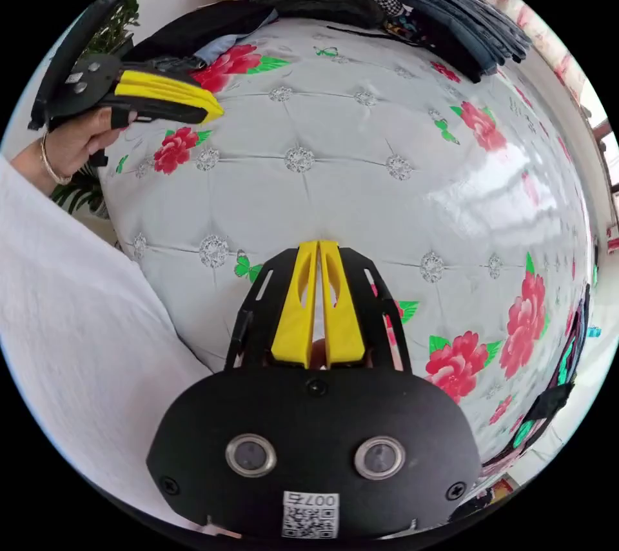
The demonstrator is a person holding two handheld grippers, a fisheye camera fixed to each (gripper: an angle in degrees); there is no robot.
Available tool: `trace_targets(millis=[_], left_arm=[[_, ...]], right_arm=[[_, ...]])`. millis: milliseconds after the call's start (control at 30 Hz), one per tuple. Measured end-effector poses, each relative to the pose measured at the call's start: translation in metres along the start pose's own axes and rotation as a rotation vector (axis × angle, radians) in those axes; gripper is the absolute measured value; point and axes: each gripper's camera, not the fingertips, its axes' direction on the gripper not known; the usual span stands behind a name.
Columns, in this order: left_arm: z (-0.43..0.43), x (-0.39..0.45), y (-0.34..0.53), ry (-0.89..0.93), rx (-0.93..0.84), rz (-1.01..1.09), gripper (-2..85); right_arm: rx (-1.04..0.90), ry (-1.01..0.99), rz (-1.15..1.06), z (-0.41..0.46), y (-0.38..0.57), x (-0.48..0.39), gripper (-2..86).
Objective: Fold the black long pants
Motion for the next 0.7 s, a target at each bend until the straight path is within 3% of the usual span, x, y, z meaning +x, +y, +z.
trace_targets(millis=[100,267,500,700], left_arm=[[0.038,0.035,-0.009,0.037,-0.083,0.018,-1.0],[0.07,0.081,-0.013,-0.088,-0.021,0.035,-1.0],[0.106,0.106,-0.041,-0.109,-0.083,0.016,-1.0],[0.12,0.141,-0.067,-0.088,-0.143,-0.288,-1.0]], right_arm=[[-0.058,-0.135,0.158,-0.004,0.014,0.037,-0.1],[0.06,-0.054,0.314,-0.032,0.096,0.085,0.6],[-0.002,0.279,0.579,-0.055,0.269,0.192,3.5],[-0.118,0.573,0.571,-0.066,0.395,0.28,4.7]])
